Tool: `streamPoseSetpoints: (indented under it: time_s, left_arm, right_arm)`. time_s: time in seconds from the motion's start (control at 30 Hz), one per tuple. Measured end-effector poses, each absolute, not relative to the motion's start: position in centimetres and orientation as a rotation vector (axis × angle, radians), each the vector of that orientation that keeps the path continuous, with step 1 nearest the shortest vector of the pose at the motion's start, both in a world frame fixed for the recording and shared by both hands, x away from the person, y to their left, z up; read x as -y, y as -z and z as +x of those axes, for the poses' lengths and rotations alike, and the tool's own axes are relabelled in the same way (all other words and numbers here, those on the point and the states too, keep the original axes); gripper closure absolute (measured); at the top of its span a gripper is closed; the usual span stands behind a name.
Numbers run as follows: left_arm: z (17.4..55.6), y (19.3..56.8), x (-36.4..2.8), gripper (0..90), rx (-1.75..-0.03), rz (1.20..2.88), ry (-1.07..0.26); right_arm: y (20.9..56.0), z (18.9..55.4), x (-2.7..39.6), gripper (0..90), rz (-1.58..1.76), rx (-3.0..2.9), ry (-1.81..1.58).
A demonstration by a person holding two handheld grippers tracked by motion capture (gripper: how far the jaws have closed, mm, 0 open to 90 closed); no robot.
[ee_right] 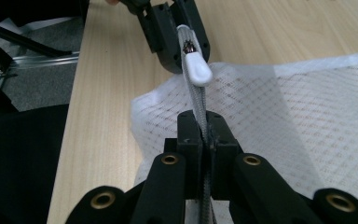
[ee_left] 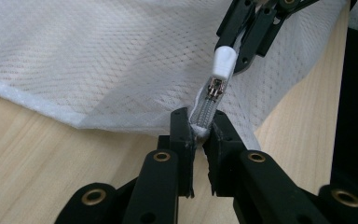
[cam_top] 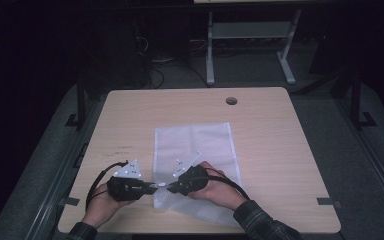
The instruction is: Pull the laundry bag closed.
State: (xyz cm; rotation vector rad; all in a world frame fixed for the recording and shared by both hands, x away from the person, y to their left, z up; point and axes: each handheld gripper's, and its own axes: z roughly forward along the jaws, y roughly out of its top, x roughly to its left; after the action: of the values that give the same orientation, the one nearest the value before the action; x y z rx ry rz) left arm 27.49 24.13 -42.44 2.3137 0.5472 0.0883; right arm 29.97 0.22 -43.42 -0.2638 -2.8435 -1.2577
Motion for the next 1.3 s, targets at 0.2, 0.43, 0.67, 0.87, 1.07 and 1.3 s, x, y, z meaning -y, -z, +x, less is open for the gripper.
streamPoseSetpoints:
  time_s: [0.2, 0.43, 0.67, 0.87, 1.07, 1.3]
  left_arm:
    - [27.5, 42.4, -24.1, 82.7, -0.542, 2.32, -0.093]
    - [27.4, 42.5, -24.0, 82.8, -0.545, 2.325, -0.084]
    - [27.4, 42.5, -24.0, 82.8, -0.568, 2.326, -0.066]
    - [27.4, 42.5, -24.0, 82.8, -0.574, 2.326, -0.061]
    - [27.4, 42.4, -24.0, 82.8, -0.57, 2.329, -0.066]
    - [27.4, 42.3, -24.0, 82.8, -0.57, 2.328, -0.066]
  right_arm:
    - [43.7, 29.9, -0.3, 76.8, -0.237, 2.838, 1.216]
    - [43.2, 29.9, 0.1, 51.9, -0.26, 2.815, 1.24]
    - [42.0, 30.0, 0.4, 52.1, -0.235, 2.826, 1.23]
    - [41.1, 30.0, -0.2, 60.6, -0.185, 2.835, 1.235]
    - [40.7, 30.3, -1.7, 68.6, -0.12, 2.859, 1.205]
    - [40.7, 30.3, -2.9, 70.8, -0.092, 2.887, 1.144]
